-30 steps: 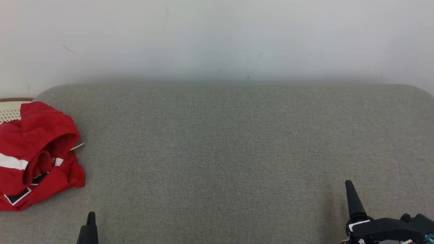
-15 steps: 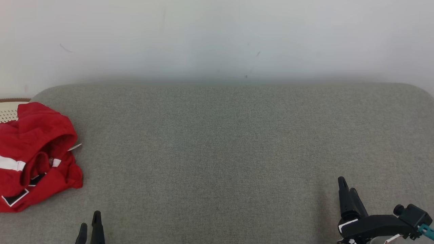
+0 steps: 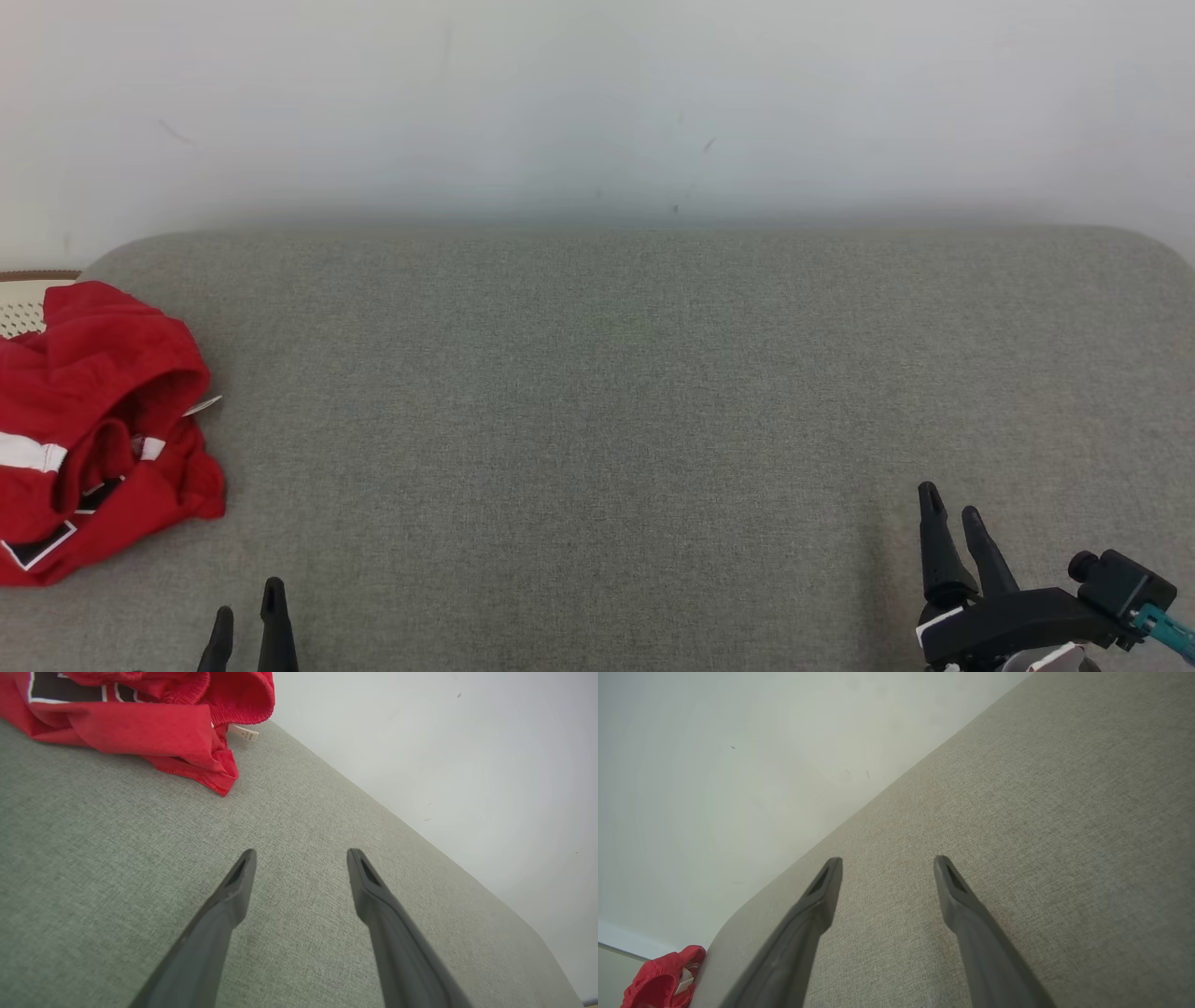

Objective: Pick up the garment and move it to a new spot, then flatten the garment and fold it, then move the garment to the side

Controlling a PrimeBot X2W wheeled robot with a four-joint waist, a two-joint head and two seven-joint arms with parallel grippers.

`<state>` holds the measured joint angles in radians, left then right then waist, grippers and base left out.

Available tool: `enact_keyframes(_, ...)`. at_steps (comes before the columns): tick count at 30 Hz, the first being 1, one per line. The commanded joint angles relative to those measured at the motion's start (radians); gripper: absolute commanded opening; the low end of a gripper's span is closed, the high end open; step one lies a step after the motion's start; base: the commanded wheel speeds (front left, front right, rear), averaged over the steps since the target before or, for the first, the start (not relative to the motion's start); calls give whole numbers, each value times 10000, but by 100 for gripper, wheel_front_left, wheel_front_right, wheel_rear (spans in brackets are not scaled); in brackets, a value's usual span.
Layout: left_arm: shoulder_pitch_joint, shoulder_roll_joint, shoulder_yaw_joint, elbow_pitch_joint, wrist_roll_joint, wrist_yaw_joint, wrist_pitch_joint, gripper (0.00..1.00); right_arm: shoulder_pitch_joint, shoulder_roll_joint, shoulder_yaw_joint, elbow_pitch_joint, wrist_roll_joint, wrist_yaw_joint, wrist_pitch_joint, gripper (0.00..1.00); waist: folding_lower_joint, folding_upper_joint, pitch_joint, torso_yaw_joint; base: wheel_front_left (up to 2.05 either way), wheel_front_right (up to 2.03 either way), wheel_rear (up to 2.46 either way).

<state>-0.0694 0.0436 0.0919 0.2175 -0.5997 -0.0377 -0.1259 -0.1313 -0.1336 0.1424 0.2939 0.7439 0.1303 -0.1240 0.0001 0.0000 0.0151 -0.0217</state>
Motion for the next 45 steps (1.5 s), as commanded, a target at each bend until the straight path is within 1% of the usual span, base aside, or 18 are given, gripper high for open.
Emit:
enact_keyframes(1,-180,73,10,-131,300,45,-99,100,-91,-96,54,-81,-225,4,-71,100,-1,0,4,0,0,0,0)
enact_keyframes(11,-99,79,-34,-134,1357,207,-365,100,-70,-157,258,-73,-1190,4,-343,100,-1,0,-5,-30,0,0,0)
enact_keyframes(23,-6,92,-2,-242,2774,301,-661,100,60,-193,477,-138,-2355,5,-663,100,-1,0,17,-63,0,0,0)
enact_keyframes(35,44,94,60,-88,3782,528,-904,100,79,-268,512,-153,-3371,6,-915,100,-1,0,-4,-133,0,0,0)
enact_keyframes(45,117,118,28,-146,4659,748,-1095,100,160,-180,509,-149,-4417,6,-1108,100,-1,0,-46,-146,0,0,0)
